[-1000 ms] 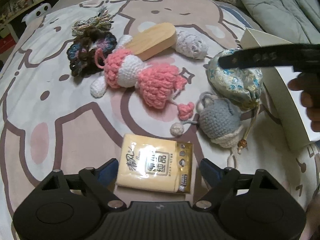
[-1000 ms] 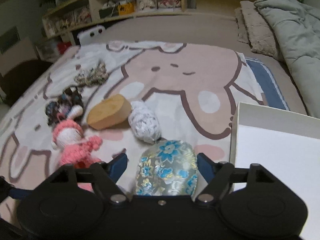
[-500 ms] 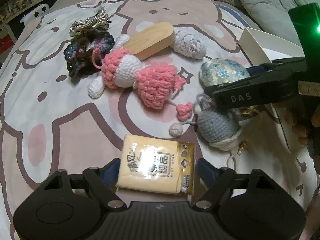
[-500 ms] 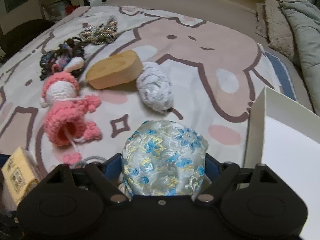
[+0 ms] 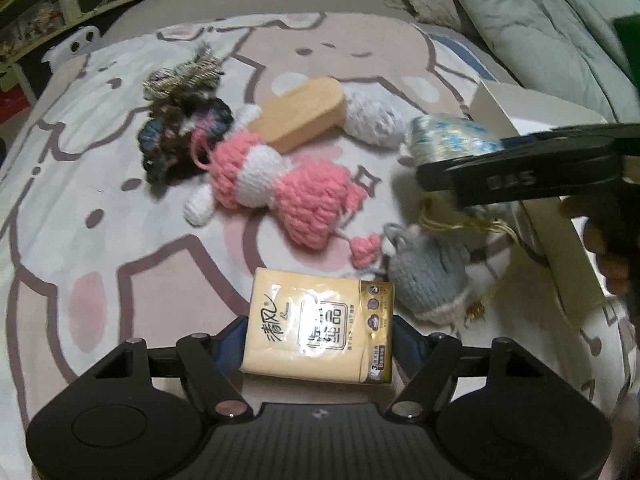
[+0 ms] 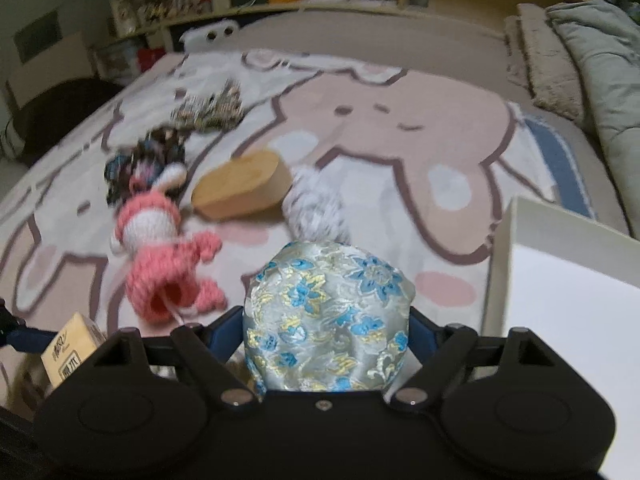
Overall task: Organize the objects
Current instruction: 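Carry the tissue pack with the left tool while the right tool carries the pouch toward the white box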
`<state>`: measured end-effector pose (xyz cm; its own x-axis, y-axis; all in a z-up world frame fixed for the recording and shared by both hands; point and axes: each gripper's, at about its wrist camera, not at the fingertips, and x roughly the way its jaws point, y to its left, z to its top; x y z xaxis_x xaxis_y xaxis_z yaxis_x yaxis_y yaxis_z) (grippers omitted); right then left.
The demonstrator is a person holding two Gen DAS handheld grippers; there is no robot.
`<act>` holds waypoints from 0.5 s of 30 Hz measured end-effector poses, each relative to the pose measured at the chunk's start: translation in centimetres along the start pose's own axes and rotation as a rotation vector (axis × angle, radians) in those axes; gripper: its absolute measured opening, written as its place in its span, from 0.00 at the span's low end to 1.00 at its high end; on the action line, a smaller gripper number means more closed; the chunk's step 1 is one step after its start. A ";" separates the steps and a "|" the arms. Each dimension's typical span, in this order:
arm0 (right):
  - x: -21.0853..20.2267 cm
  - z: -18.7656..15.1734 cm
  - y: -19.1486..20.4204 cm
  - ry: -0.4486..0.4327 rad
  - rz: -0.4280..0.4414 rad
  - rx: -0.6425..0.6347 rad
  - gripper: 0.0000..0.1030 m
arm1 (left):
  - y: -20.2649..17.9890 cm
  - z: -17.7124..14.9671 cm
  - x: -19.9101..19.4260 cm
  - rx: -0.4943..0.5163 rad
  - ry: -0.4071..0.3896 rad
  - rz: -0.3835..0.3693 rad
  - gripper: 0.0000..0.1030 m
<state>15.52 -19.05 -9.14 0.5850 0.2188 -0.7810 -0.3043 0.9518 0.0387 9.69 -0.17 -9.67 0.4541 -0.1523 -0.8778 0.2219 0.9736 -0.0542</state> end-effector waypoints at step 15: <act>-7.3 0.3 -1.3 -0.057 -0.022 0.067 0.81 | 0.5 1.2 -3.4 -0.090 -0.052 0.028 0.72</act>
<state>11.86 -21.79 -3.34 0.6330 0.2080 -0.7457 -0.2410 0.9683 0.0655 9.25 0.59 -6.17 0.5036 -0.1309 -0.8539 0.1314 0.9886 -0.0741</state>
